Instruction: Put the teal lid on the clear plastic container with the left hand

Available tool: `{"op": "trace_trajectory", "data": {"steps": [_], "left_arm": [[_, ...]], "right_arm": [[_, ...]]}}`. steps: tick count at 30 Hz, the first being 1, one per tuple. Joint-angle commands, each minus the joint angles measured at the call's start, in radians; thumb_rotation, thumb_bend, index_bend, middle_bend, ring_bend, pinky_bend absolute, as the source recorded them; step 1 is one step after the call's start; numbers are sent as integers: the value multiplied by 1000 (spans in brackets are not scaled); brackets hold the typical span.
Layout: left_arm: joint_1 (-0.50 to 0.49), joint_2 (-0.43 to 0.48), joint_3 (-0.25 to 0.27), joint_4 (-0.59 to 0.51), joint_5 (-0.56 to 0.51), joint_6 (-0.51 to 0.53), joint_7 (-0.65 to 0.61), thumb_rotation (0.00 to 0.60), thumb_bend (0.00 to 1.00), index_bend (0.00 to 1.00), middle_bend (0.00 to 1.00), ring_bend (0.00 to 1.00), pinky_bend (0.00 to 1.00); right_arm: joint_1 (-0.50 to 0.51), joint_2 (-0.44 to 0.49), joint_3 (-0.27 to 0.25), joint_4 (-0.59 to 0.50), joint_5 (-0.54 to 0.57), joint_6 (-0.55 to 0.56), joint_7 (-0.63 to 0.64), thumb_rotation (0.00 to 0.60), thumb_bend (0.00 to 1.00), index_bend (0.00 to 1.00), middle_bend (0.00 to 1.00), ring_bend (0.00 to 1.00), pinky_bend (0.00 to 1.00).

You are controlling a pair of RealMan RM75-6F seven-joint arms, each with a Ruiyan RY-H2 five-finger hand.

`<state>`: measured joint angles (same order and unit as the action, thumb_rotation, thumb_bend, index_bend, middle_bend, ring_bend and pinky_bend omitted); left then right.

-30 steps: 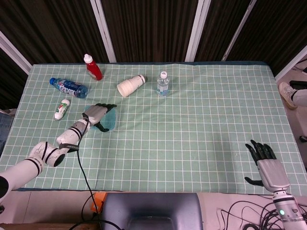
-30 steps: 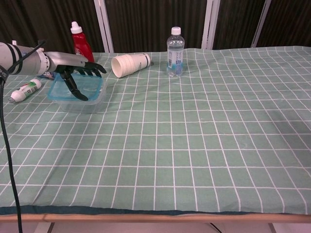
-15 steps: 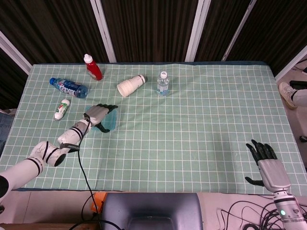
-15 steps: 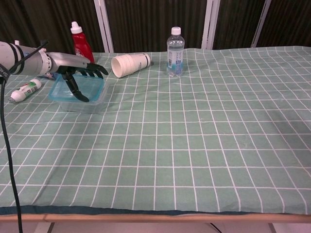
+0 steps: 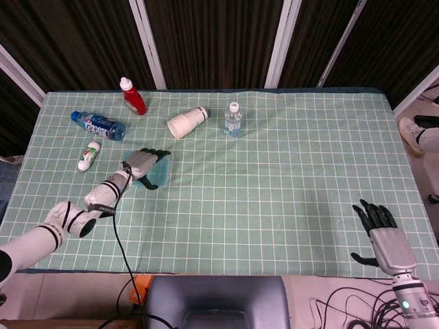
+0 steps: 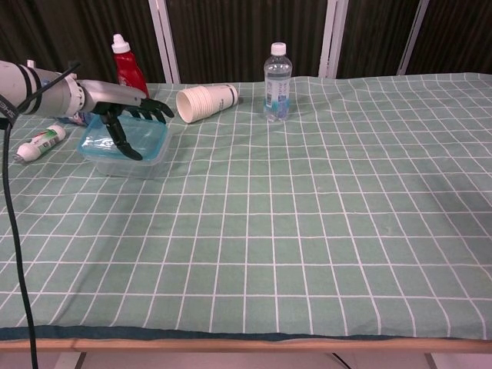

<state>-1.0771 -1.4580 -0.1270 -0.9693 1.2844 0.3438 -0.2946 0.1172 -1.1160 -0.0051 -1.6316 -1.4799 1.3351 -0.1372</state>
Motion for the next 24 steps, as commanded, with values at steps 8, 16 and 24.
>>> {"op": "trace_trajectory", "data": {"steps": [8,16,24], "left_arm": [[-6,18,-2,-30,-50,-4,65,600,269,12,622,737,696],[-13,21,0,-38,-89,-7,116,600,269,12,623,739,698],[-17,8,10,-26,-120,-14,154,600,269,12,624,740,699]], "right_arm": [[-2,3,-1,-1,-5,6,5,600,62,0,0,0,0],[-3,5,-1,-1,-5,7,6,600,62,0,0,0,0],[-4,5,-1,-1,-6,9,6,600,62,0,0,0,0]]}}
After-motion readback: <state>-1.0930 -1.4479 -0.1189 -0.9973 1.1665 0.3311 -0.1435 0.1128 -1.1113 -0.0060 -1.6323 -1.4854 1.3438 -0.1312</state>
